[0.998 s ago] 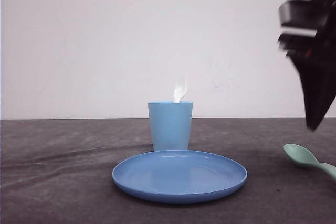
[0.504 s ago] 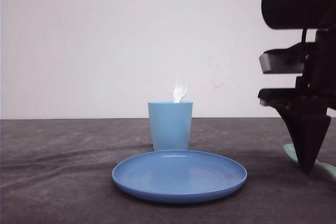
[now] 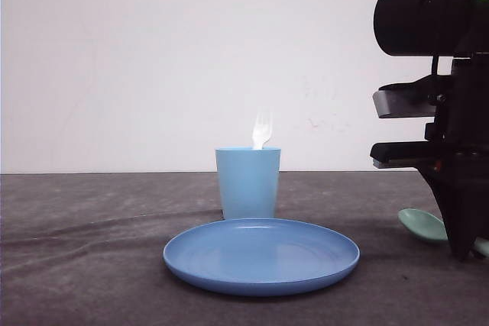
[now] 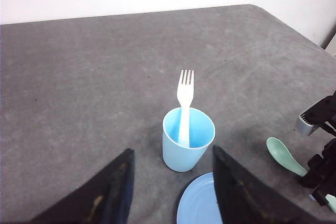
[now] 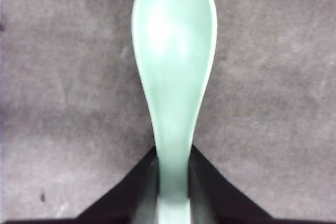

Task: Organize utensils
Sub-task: 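Lower the right gripper onto the pale green spoon and grasp it, then carry the green spoon over the cup and release it inside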

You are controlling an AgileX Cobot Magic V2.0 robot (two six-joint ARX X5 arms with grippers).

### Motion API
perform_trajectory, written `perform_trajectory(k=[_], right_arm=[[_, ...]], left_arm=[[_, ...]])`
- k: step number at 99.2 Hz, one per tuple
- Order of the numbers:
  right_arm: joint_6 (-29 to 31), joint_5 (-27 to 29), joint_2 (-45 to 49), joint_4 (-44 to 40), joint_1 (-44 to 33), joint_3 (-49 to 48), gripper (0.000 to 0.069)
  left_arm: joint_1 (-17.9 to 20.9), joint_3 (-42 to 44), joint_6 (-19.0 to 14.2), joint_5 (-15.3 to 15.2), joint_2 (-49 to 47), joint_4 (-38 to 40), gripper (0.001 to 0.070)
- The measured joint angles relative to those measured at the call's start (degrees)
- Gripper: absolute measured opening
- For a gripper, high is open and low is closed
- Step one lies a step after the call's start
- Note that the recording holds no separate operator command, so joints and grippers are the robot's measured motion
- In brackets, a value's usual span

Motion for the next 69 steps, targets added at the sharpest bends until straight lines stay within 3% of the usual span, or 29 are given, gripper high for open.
perform_trajectory(k=[17, 34, 49, 69], right_arm=[[-0.9, 0.1, -4.6, -0.3, 0.0, 1.0, 0.0074], [-3.1, 0.6, -10.0, 2.9, 1.6, 8.3, 0.0074], [-5.7, 0.5, -11.0, 12.5, 5.0, 14.6, 0.0071], [-9.0, 0.5, -7.0, 30.8, 9.0, 14.9, 0.0064]], left_arm=[[0.0, 0.0, 0.0, 0.0, 0.0, 0.0, 0.0276], [0.0, 0.0, 0.0, 0.0, 0.0, 0.0, 0.0276], [0.0, 0.0, 0.0, 0.0, 0.0, 0.0, 0.0276], [0.0, 0.0, -0.2, 0.0, 0.0, 0.0, 0.0276]])
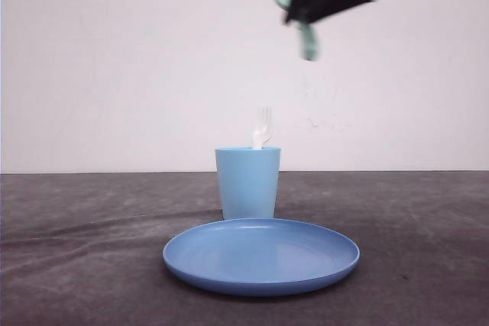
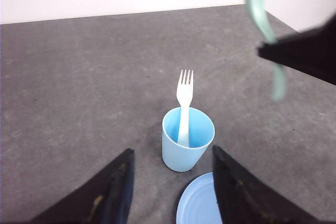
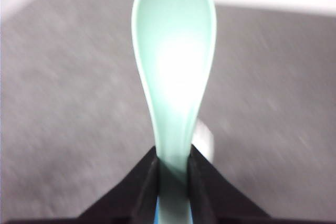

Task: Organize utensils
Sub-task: 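Carry the green spoon over the cup and release it inside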

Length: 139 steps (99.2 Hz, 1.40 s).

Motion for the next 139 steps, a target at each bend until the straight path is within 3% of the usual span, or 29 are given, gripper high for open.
perform_trajectory(k=[22, 50, 77, 84, 94, 101, 139], right_arm=[[-1.6, 0.0, 9.3, 10.2, 1.5, 0.0, 0.0064], [-3.1, 0.0, 19.4, 12.5, 1.5, 0.0, 0.0064], [-3.1, 0.0, 21.4, 12.7, 1.6, 0.0, 0.0067], [-3.1, 0.0, 21.4, 12.5, 1.5, 0.0, 0.0111], [-3.1, 0.0, 20.8, 12.2, 1.5, 0.0, 0.0274], [-3.1, 0.0, 20.0, 12.0, 1.5, 0.0, 0.0338], [-3.1, -1.8, 5.9, -0.8, 2.0, 0.0, 0.0371]], left_arm=[[0.0, 0.0, -0.5, 0.0, 0.0, 0.0, 0.0276], [0.0, 0.0, -1.3, 0.0, 0.0, -0.8, 0.0276], [0.0, 0.0, -1.3, 0.0, 0.0, -1.9, 0.0276], [0.0, 0.0, -1.3, 0.0, 0.0, -2.1, 0.0276], [0.0, 0.0, -1.3, 0.0, 0.0, -2.1, 0.0276], [0.0, 0.0, -1.3, 0.0, 0.0, -2.2, 0.0276], [0.0, 0.0, -1.3, 0.0, 0.0, -2.2, 0.0276]])
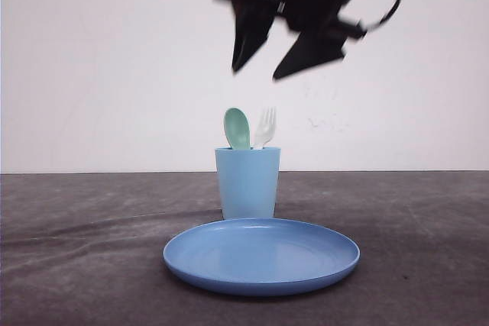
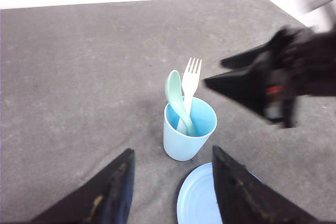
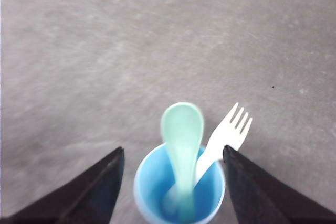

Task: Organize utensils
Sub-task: 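Carry the green spoon over the cup and release it inside, then lower the open right gripper around the blue cup and grasp it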

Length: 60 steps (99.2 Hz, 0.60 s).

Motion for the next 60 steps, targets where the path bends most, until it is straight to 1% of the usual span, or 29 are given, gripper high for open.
perform_trajectory(k=[5, 10, 15, 22, 24, 40, 60], right_arm=[[0.0, -1.5, -2.3, -3.0, 0.3, 0.0, 0.0382], [0.0, -2.1, -4.2, -6.2, 0.6, 0.0, 0.0429], [0.1, -2.4, -5.7, -9.5, 1.1, 0.0, 0.0513], [0.8, -2.4, -7.1, -13.9, 1.8, 0.0, 0.0659], [1.0, -2.4, -7.2, -14.8, 1.9, 0.0, 0.0684], [3.3, -2.7, -6.7, -21.8, 3.0, 0.0, 0.0681], [6.5, -0.9, -3.1, -23.1, 3.5, 0.0, 0.0681]], left_arm=[[0.0, 0.0, 0.0, 0.0, 0.0, 0.0, 0.0276], [0.0, 0.0, 0.0, 0.0, 0.0, 0.0, 0.0276], [0.0, 0.0, 0.0, 0.0, 0.0, 0.0, 0.0276], [0.0, 0.0, 0.0, 0.0, 0.0, 0.0, 0.0276], [0.0, 0.0, 0.0, 0.0, 0.0, 0.0, 0.0276], [0.0, 0.0, 0.0, 0.0, 0.0, 0.0, 0.0276], [0.0, 0.0, 0.0, 0.0, 0.0, 0.0, 0.0276]])
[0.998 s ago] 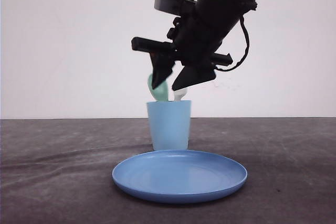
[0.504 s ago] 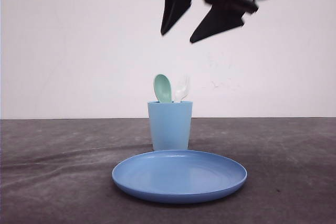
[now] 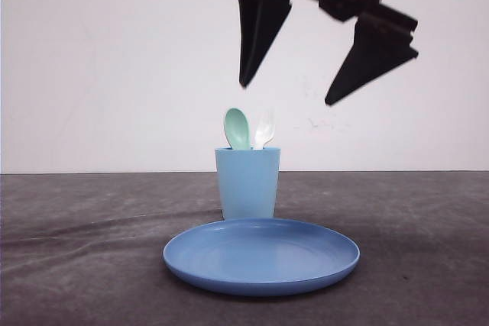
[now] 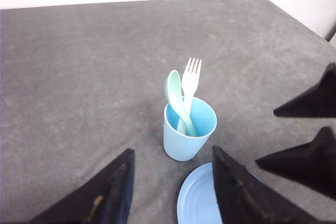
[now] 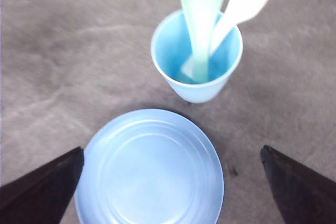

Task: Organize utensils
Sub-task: 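Lower the open right gripper around the blue cup and grasp it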

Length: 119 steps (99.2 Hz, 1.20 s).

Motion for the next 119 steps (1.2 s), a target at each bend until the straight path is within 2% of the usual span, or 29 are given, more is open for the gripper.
perform_trajectory(k=[17, 51, 119], right_arm=[[2.3, 0.8, 4.6, 1.1, 0.0, 0.0, 0.0681], [4.7, 0.7, 12.9, 11.4, -0.4, 0.0, 0.0681], [4.8, -1.2, 20.3, 20.7, -4.5, 0.5, 0.0681]], left_arm=[[0.0, 0.0, -0.2, 0.0, 0.0, 0.0, 0.0276], [0.0, 0.0, -0.2, 0.0, 0.0, -0.1, 0.0276], [0.0, 0.0, -0.2, 0.0, 0.0, -0.1, 0.0276]])
